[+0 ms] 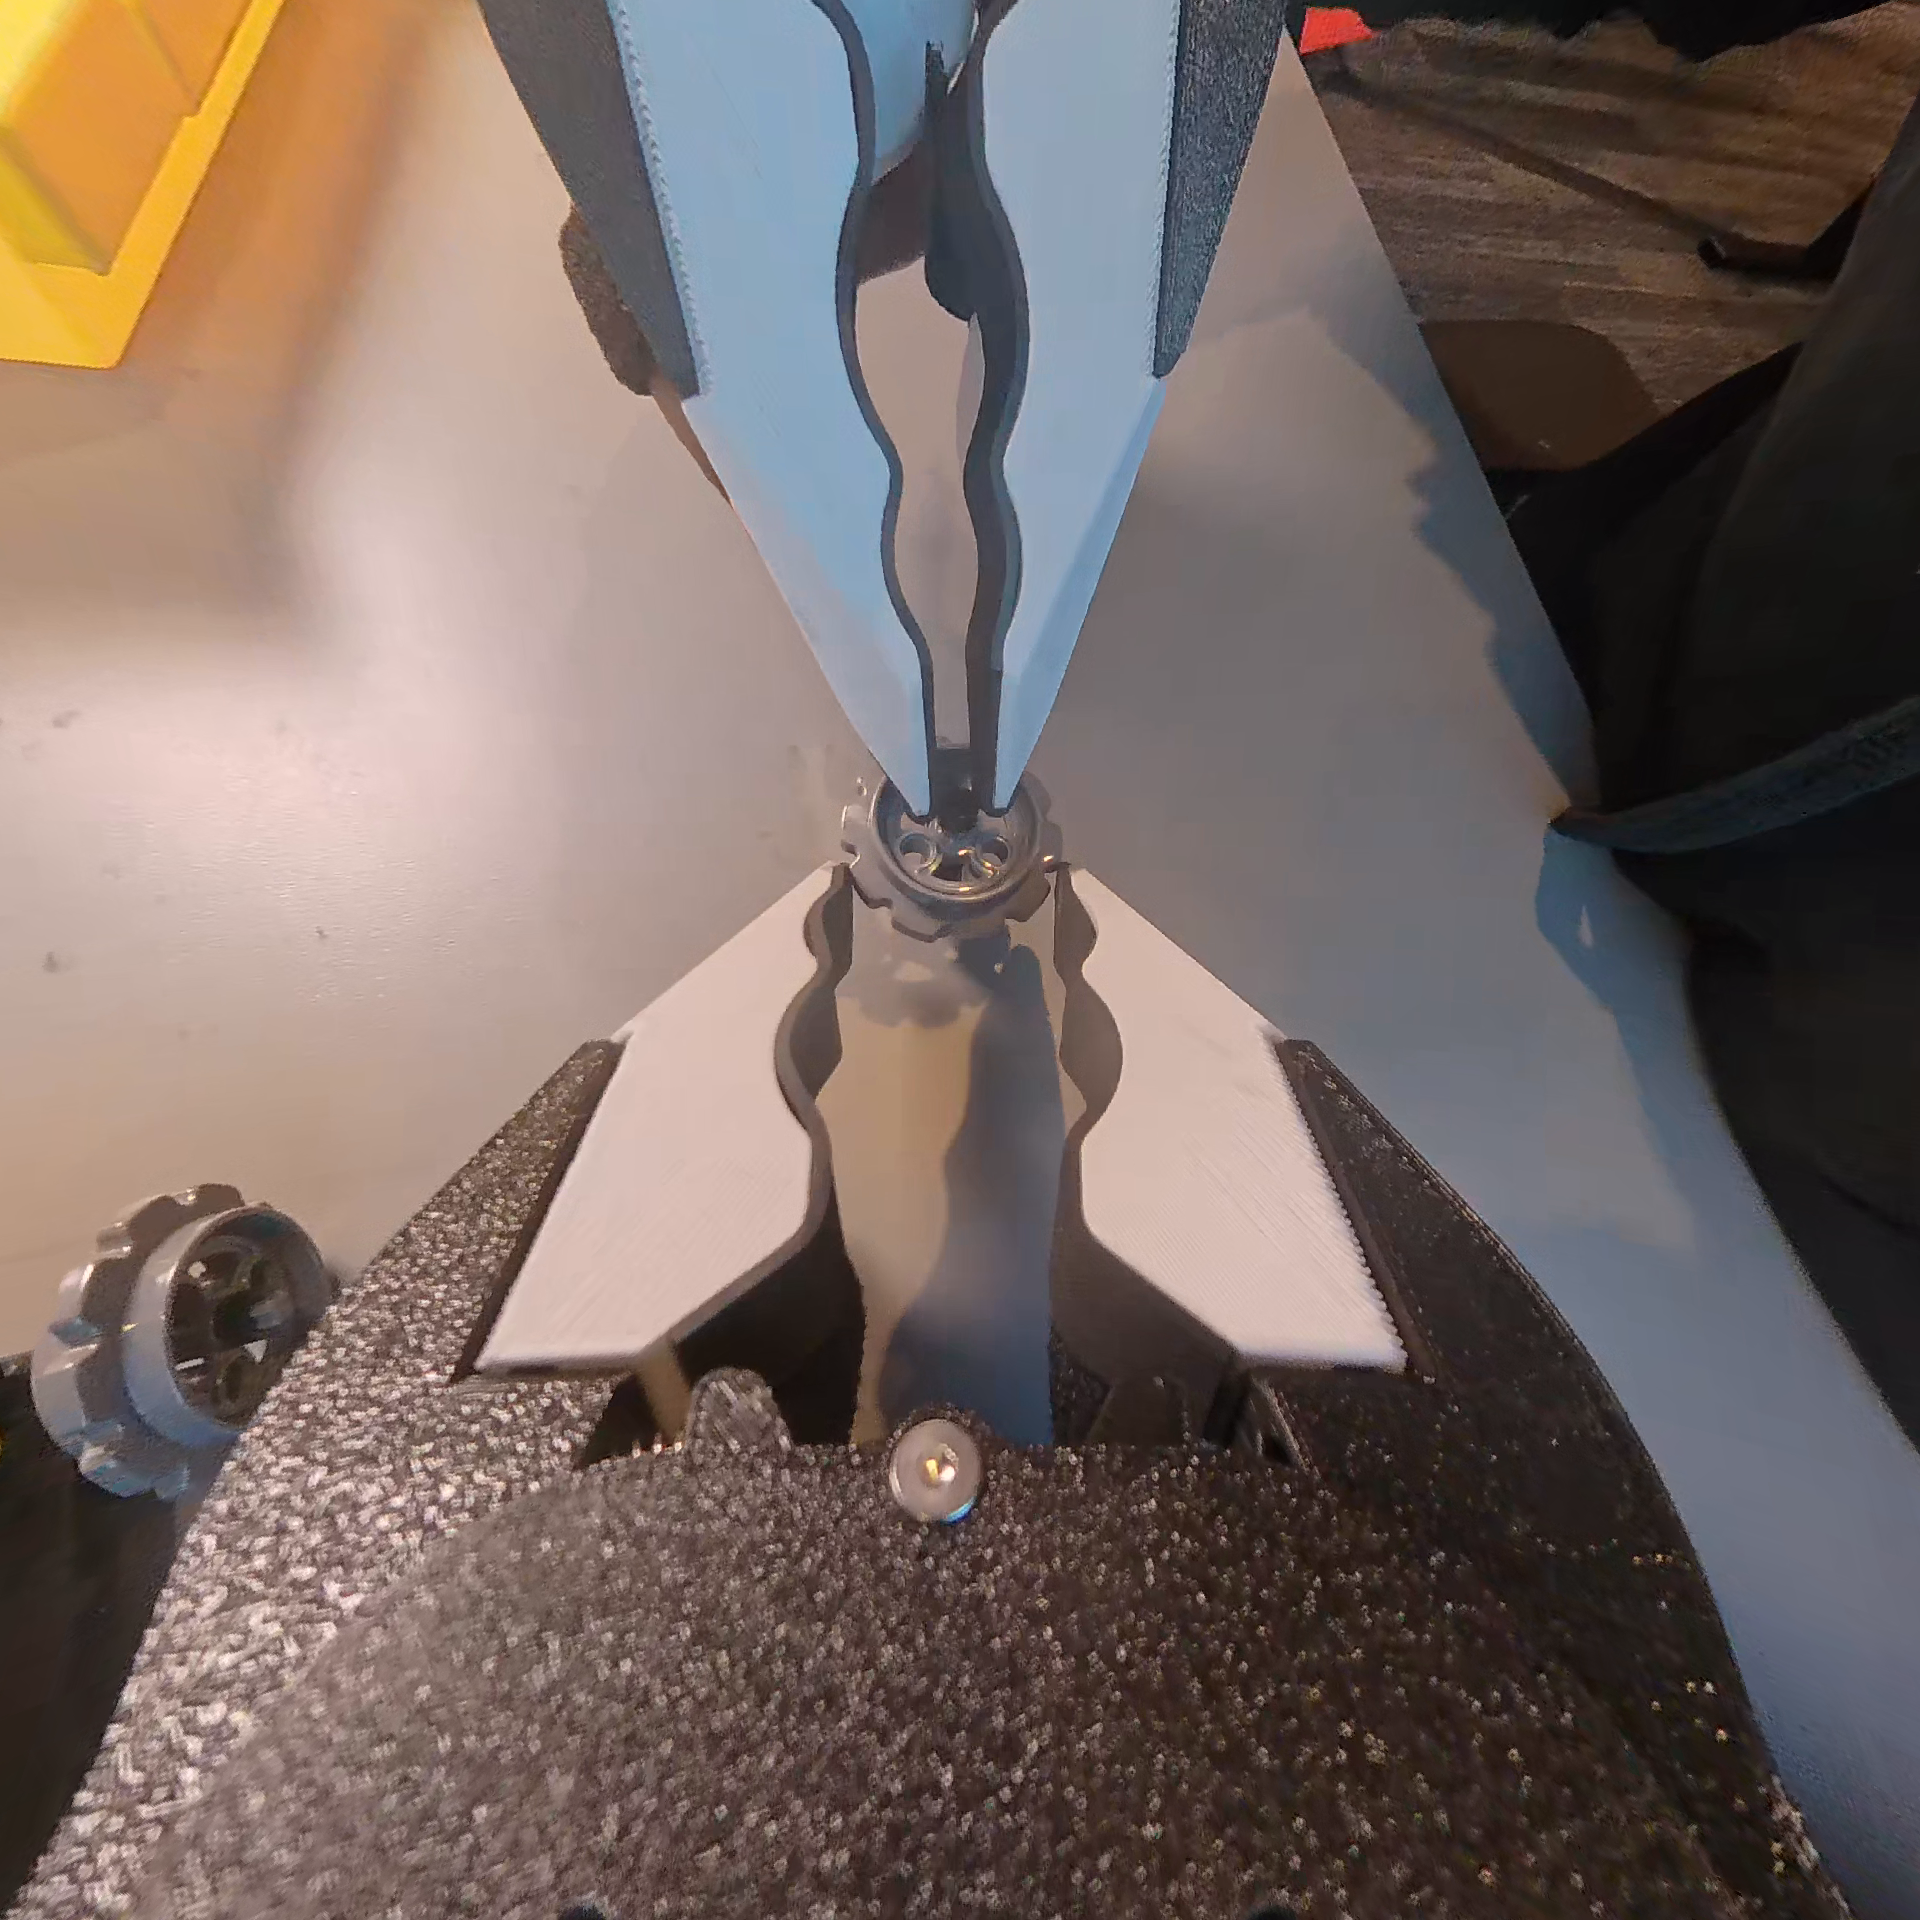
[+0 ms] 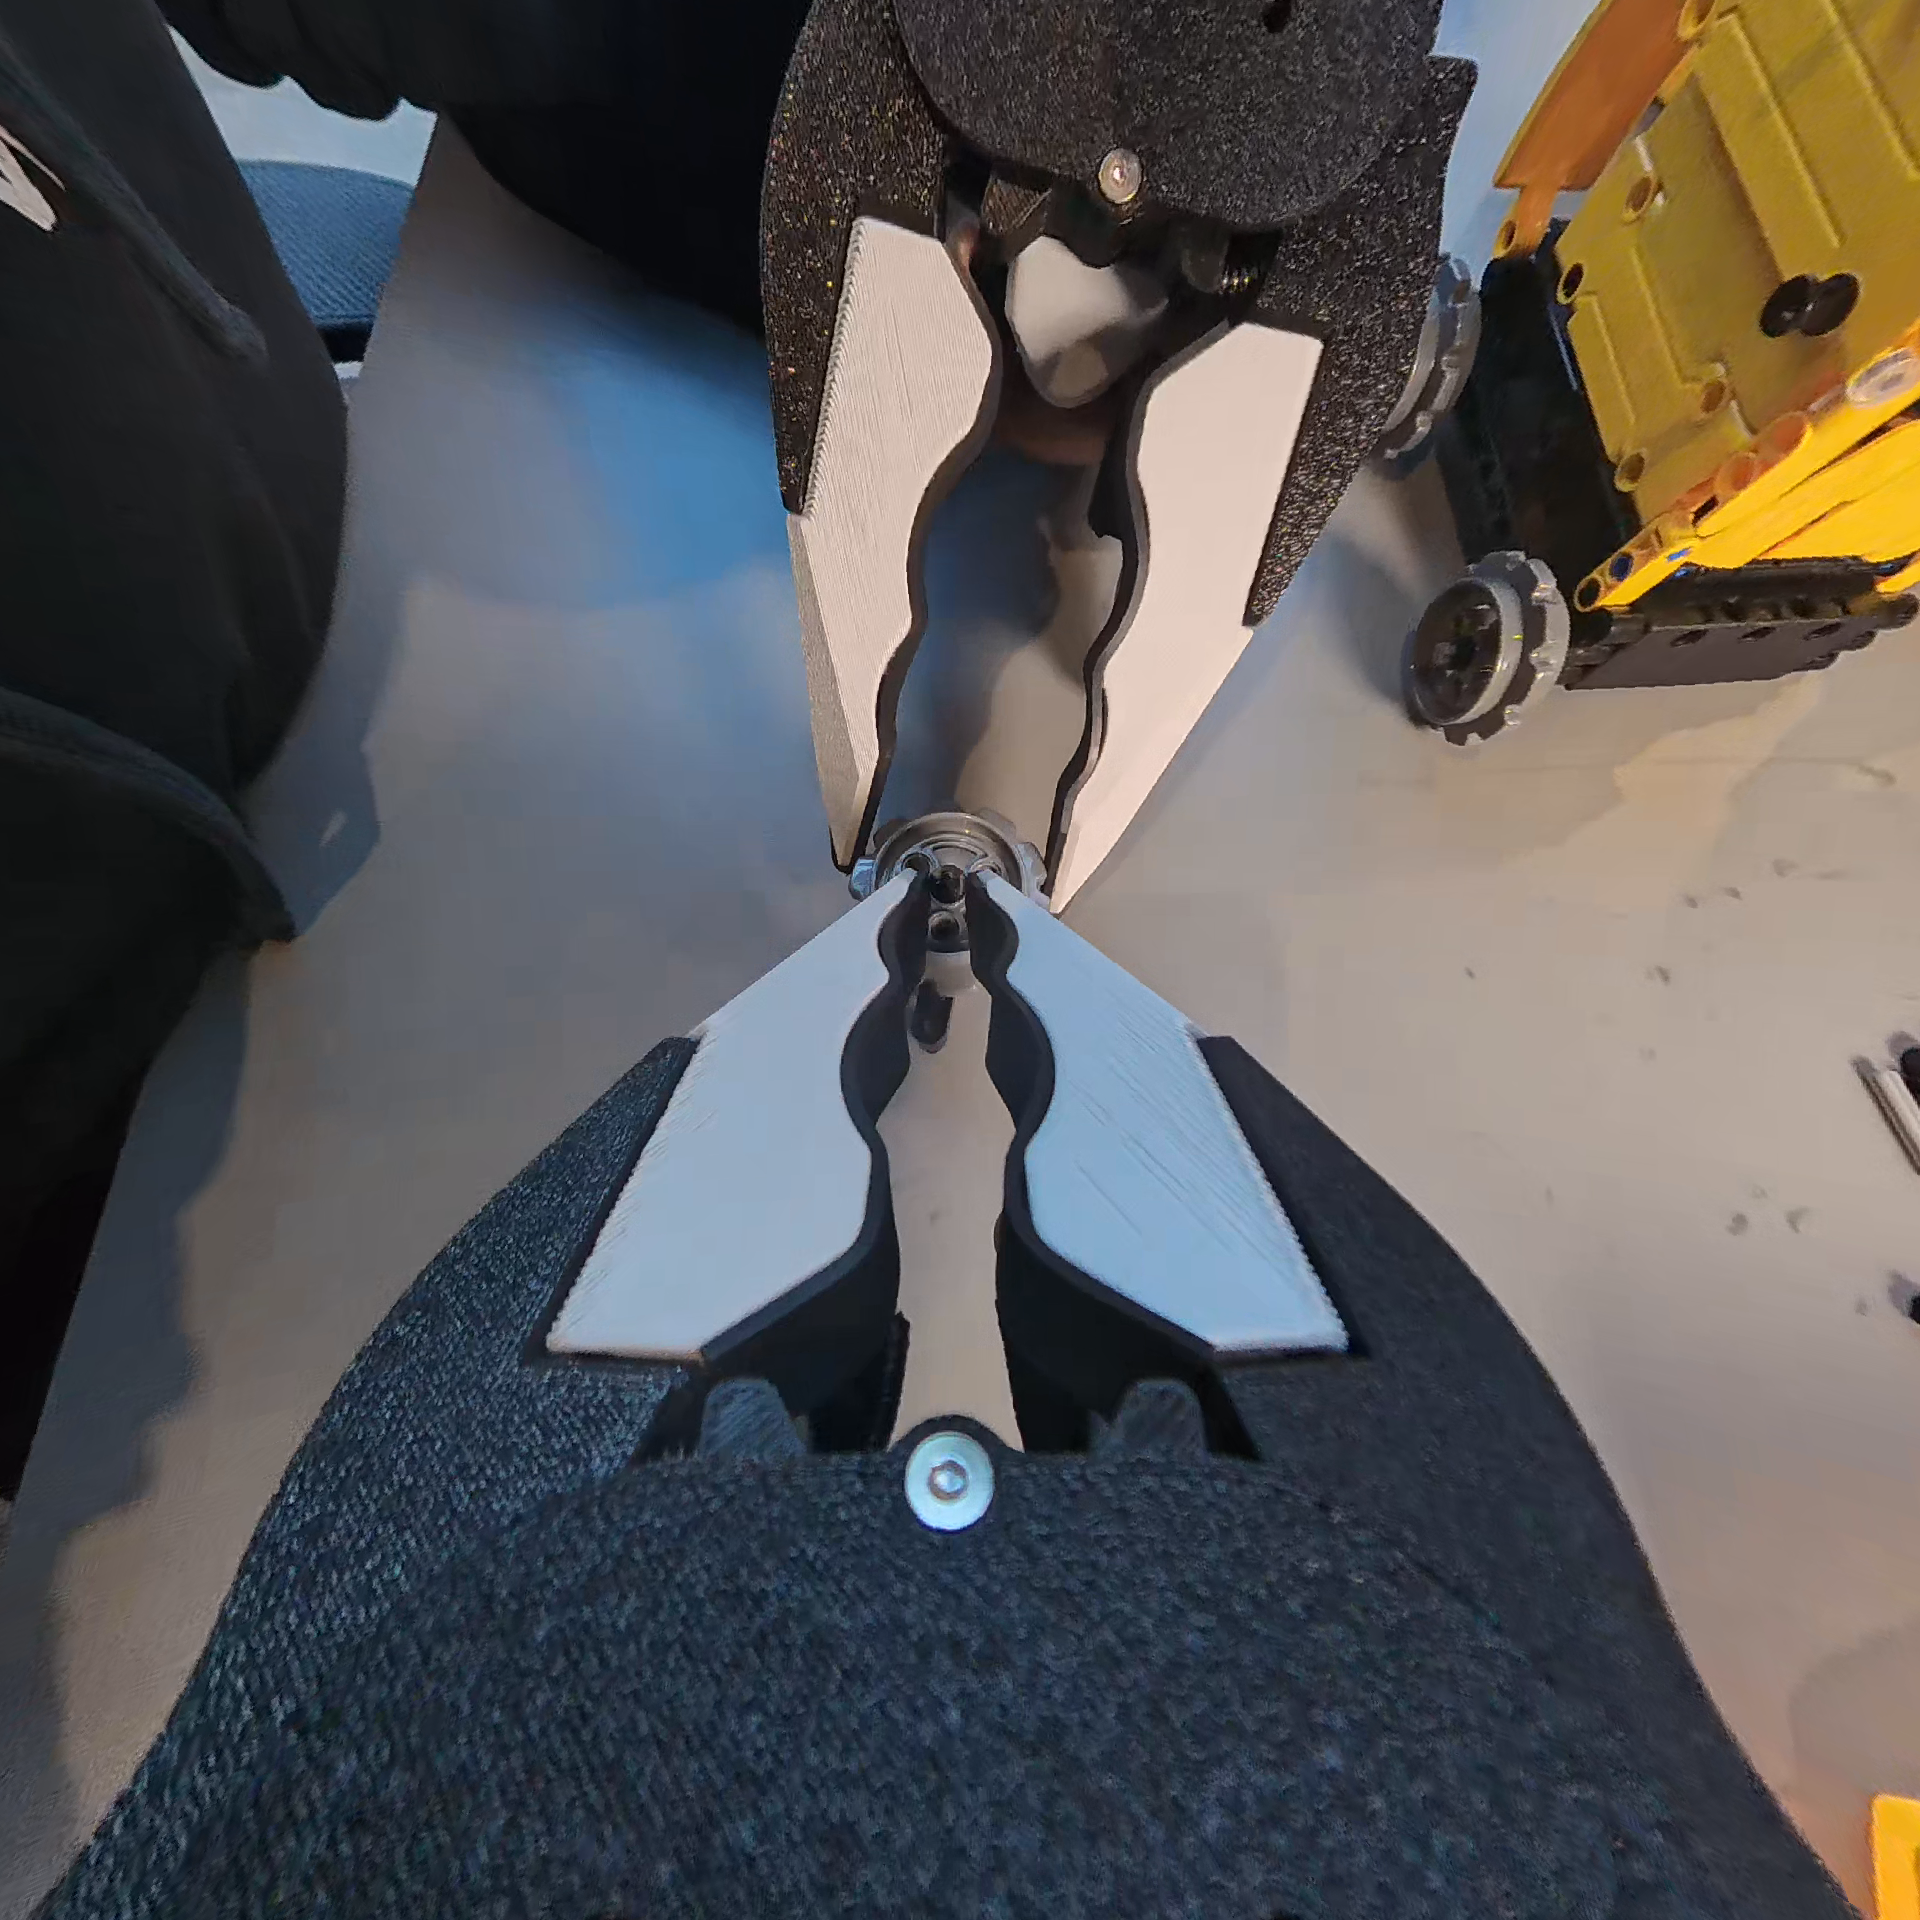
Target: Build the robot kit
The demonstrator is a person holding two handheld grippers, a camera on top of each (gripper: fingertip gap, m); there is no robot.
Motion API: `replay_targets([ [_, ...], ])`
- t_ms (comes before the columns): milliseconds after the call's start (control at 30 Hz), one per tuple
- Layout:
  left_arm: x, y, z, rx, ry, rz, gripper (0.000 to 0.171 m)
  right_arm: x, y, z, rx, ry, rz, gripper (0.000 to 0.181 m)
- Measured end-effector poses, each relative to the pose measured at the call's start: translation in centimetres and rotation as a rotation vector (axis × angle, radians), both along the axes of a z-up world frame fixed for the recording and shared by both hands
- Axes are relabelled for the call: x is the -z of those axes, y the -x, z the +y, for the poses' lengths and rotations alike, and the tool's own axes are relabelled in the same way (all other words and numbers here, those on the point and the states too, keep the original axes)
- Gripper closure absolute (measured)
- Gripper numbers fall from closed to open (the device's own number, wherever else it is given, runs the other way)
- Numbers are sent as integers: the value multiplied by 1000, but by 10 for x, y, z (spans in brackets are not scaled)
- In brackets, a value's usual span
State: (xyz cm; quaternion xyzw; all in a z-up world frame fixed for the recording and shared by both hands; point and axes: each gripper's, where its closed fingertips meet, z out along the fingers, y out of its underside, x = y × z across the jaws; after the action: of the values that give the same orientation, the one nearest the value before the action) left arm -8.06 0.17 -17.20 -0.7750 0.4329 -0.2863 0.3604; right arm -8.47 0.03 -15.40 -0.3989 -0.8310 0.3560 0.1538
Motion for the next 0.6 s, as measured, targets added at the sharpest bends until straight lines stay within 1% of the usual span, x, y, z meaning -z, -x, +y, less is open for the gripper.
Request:
replay_targets([
  [600, 0, -1, -2, 7, 30, -13, 135, 0, -3, -5, -116, -190, -48, 174],
])
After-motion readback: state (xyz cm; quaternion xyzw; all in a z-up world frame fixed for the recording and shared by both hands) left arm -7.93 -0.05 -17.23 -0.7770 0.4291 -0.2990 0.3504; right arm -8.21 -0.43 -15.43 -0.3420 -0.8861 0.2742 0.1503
